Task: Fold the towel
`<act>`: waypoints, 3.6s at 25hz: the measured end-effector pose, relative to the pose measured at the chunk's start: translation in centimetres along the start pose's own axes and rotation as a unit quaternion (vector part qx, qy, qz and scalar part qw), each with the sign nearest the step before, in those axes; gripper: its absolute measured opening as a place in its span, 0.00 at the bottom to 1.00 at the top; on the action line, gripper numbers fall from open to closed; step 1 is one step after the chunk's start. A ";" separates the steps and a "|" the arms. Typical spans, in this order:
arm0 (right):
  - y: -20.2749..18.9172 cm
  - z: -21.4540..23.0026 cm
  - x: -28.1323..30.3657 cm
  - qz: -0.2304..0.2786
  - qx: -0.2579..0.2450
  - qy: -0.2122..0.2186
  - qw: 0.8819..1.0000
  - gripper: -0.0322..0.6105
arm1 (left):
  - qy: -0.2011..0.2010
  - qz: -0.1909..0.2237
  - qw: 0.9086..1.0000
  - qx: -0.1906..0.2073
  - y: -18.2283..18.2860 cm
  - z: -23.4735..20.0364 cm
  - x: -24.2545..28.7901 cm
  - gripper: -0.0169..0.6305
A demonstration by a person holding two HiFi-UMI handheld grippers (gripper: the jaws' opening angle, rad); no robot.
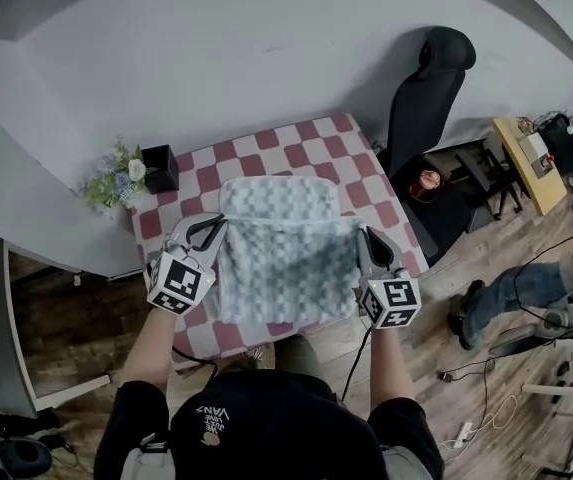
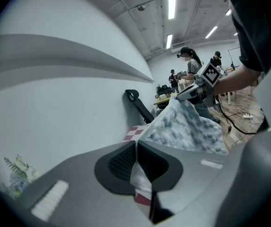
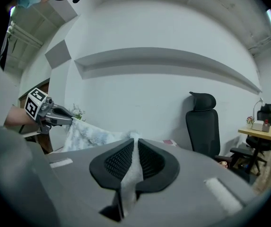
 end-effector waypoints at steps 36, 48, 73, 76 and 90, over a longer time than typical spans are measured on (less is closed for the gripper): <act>-12.2 7.7 16.4 -0.192 0.134 0.015 0.972 0.34 | 0.019 -0.159 0.966 -0.203 -15.1 -5.8 13.7 0.26; -17.5 2.5 2.3 -0.207 0.215 0.053 0.953 0.37 | -0.136 -0.127 0.931 -0.314 -17.3 8.1 0.9 0.42; -21.4 -1.7 -3.1 -0.213 0.195 0.054 0.956 0.14 | -0.158 -0.153 0.949 -0.224 -19.7 14.9 -1.9 0.09; -20.5 -2.4 -4.4 -0.210 0.191 0.065 0.957 0.12 | -0.169 -0.143 0.947 -0.231 -19.1 14.7 -3.5 0.08; -13.0 -3.3 -6.3 -0.150 0.156 0.071 0.974 0.11 | -0.129 -0.097 0.969 -0.189 -13.2 9.6 -7.1 0.08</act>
Point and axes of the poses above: the fingertips, and each gripper's own axes: x forward along the fingers, z to its right, y out of its top, the point moved 1 cm from there along -x, backward along the fingers, and after that the axes turned 5 degrees about -z, right-handed, at the moved point
